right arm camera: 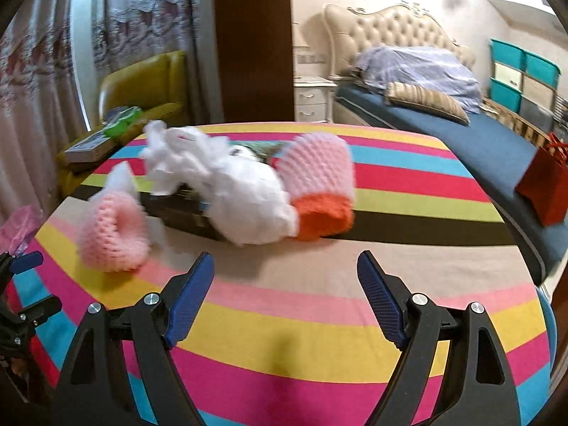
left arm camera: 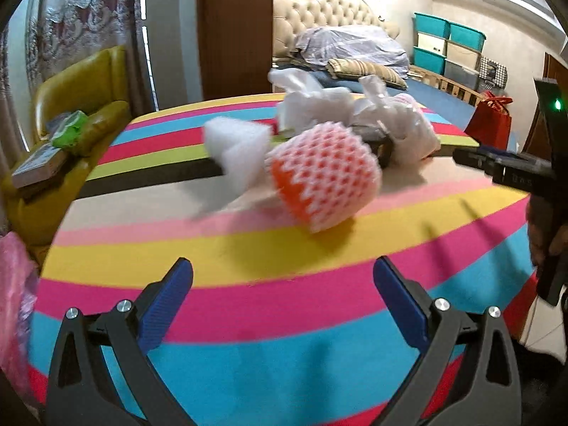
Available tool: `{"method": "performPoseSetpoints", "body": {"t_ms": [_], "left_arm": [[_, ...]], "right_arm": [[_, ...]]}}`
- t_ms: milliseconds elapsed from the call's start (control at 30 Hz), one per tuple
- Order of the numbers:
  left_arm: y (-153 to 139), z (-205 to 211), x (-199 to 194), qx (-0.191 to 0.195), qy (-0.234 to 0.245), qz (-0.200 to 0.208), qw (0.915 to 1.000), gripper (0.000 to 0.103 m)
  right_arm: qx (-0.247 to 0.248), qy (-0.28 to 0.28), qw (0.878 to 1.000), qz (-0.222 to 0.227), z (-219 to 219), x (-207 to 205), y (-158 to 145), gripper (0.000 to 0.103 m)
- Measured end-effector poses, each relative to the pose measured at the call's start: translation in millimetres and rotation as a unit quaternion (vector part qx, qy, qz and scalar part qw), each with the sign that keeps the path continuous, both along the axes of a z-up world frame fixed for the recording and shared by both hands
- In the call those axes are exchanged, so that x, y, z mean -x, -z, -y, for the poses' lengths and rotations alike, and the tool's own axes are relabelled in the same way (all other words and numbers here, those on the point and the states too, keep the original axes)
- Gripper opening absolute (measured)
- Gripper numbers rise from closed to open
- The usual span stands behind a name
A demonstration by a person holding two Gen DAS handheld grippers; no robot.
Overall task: Collect trash
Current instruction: 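Move both tools back over the table, then grasp the pink foam fruit net with the left tool while the right tool grasps the white plastic bag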
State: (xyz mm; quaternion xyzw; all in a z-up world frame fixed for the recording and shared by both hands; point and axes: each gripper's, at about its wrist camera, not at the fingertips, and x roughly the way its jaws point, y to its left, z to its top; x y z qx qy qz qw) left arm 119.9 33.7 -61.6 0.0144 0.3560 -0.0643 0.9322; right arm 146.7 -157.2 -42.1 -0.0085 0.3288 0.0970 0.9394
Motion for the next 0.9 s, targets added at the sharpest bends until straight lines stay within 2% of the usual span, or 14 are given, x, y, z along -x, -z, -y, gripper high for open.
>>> {"method": "performPoseSetpoints", "body": {"t_ms": [100, 233, 333, 467, 500, 533, 567, 633, 700, 900], "left_arm": [[-1, 18, -19, 0.009, 0.007, -0.002, 0.9999, 0.098], [-3, 31, -41, -0.001, 0.001, 0.003, 1.0, 0.098], [-1, 41, -62, -0.009, -0.014, 0.001, 0.9999, 0.098], [-1, 45, -83, 0.002, -0.026, -0.008, 0.9996, 0.096], [-1, 47, -86, 0.002, -0.025, -0.012, 0.9996, 0.077], [1, 49, -90, 0.003, -0.017, -0.022, 0.9996, 0.052], [2, 48, -91, 0.006, -0.013, -0.033, 0.9993, 0.052], [0, 43, -84, 0.024, -0.01, -0.028, 0.9993, 0.042], [-1, 41, -78, 0.022, -0.003, -0.025, 0.9994, 0.039], [-6, 27, -50, 0.019, -0.005, -0.006, 0.9998, 0.039]], "right_arm": [[-0.004, 0.018, 1.0, -0.006, 12, -6, 4, 0.078], [-0.003, 0.029, 0.999, -0.013, 17, -14, 4, 0.078], [0.006, 0.021, 1.0, -0.012, 14, -16, 2, 0.078], [0.009, 0.004, 1.0, -0.006, 3, -17, -4, 0.078], [0.009, -0.001, 1.0, -0.003, -1, -18, -5, 0.078], [0.01, -0.007, 1.0, -0.001, -6, -19, -7, 0.078], [0.011, -0.011, 1.0, 0.0, -9, -21, -8, 0.078], [0.013, -0.021, 1.0, 0.001, -18, -24, -9, 0.078], [0.014, -0.032, 0.999, 0.001, -29, -27, -9, 0.078], [0.023, -0.04, 0.999, -0.01, -53, -42, -3, 0.078]]}}
